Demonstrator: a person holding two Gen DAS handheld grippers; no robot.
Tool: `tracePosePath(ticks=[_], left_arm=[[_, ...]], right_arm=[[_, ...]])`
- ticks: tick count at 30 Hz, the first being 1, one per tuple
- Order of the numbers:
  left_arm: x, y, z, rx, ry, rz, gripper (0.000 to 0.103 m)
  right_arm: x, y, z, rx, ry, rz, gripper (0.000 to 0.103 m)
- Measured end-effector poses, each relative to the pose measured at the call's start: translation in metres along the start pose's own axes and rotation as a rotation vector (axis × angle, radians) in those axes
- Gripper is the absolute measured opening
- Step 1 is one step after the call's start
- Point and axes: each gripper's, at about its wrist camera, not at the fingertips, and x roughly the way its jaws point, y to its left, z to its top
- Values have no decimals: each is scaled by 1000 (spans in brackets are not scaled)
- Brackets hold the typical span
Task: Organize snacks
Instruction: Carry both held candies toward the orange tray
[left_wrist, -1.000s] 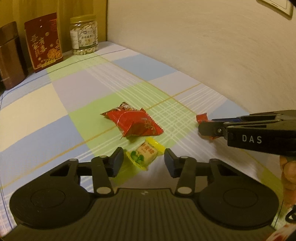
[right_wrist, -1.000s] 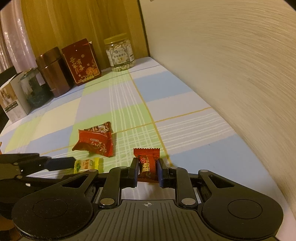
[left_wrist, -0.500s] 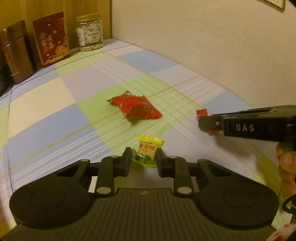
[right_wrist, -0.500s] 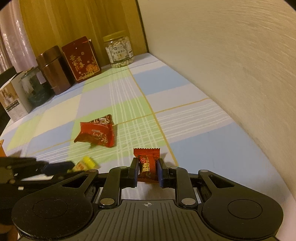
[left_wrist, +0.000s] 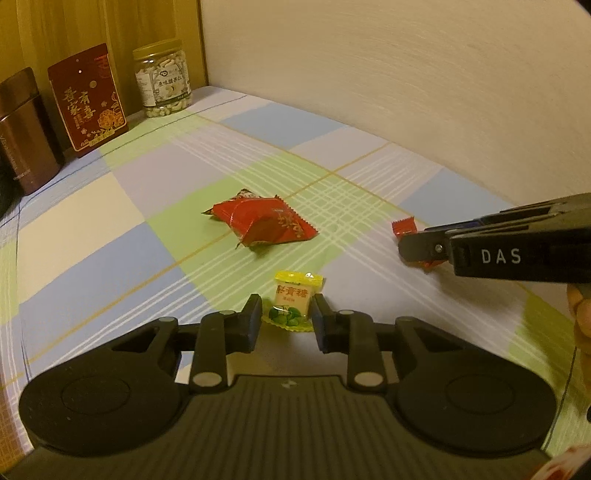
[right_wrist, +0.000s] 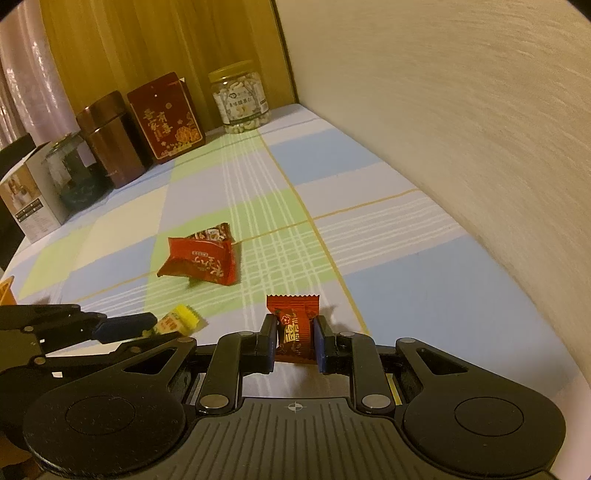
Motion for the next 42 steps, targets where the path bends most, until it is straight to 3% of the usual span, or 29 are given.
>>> tracePosePath(ticks=[10, 22, 42], left_arm=[[-30, 2, -19, -146, 21, 21, 24], [-115, 5, -44, -300, -17, 89, 24], [-255, 8, -89, -409, -109, 182, 24]], right_arm=[[-18, 4, -5, 4, 4, 13, 21], [-73, 40, -17, -24, 12, 65, 21], [-176, 122, -50, -80, -15, 129, 21]])
